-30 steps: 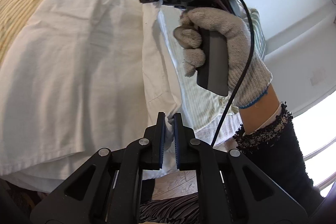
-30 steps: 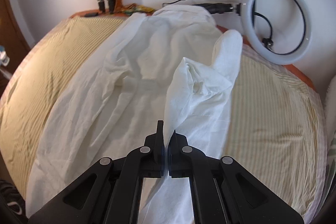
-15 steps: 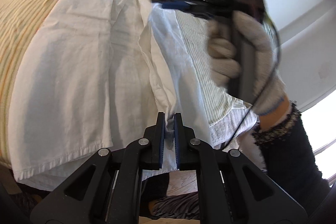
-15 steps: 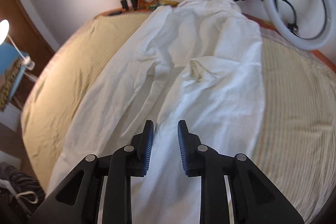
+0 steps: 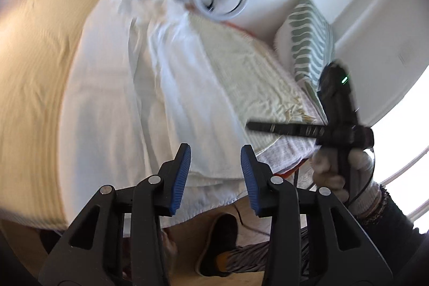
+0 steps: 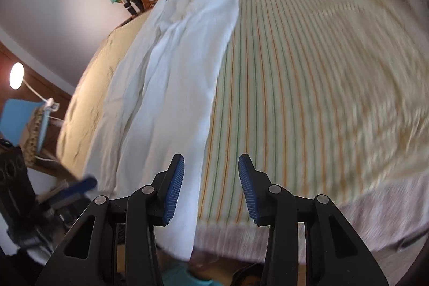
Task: Fold small clothes
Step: 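Grasp the shirt hem with both tools, then lift the hem with both tools and fold it toward the collar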
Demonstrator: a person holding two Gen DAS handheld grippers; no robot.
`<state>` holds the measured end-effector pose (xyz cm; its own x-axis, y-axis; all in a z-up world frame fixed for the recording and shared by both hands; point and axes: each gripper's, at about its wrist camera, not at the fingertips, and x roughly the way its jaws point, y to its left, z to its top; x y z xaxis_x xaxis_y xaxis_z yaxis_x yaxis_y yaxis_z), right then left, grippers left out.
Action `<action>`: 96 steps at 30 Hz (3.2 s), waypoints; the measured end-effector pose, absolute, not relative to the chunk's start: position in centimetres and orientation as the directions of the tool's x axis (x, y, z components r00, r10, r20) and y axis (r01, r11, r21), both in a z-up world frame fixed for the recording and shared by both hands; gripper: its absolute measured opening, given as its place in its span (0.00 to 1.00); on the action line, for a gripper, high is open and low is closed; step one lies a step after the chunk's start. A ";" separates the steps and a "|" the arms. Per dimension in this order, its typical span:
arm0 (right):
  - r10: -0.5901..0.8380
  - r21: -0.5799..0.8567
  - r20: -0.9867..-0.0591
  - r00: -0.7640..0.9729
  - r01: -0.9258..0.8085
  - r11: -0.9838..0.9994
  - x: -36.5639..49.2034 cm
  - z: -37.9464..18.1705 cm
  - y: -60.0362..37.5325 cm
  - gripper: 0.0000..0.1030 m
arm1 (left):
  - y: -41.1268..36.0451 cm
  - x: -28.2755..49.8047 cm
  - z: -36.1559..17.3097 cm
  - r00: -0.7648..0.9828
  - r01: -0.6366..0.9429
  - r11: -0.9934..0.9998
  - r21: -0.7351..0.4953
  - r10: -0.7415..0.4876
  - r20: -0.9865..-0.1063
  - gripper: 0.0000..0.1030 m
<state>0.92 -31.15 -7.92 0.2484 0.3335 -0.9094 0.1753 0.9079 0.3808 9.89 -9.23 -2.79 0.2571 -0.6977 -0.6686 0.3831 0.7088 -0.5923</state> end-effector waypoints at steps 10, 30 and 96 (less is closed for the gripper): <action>0.430 0.465 -0.879 0.206 0.172 0.868 0.1 -10.2 -29.8 0.36 | -0.2 14.2 -5.3 0.412 0.117 0.883 -0.454 -0.459 -0.787 0.44; 0.346 0.375 -0.904 0.251 0.078 0.924 -2.0 -8.4 -29.7 0.02 | -1.7 12.3 -9.5 0.282 0.203 0.890 -0.408 -0.452 -0.846 0.23; 0.481 0.644 -0.735 0.478 0.267 0.717 9.5 -7.3 -33.0 0.04 | -1.2 26.4 -6.3 0.270 0.024 0.751 -0.660 -0.641 -0.719 0.05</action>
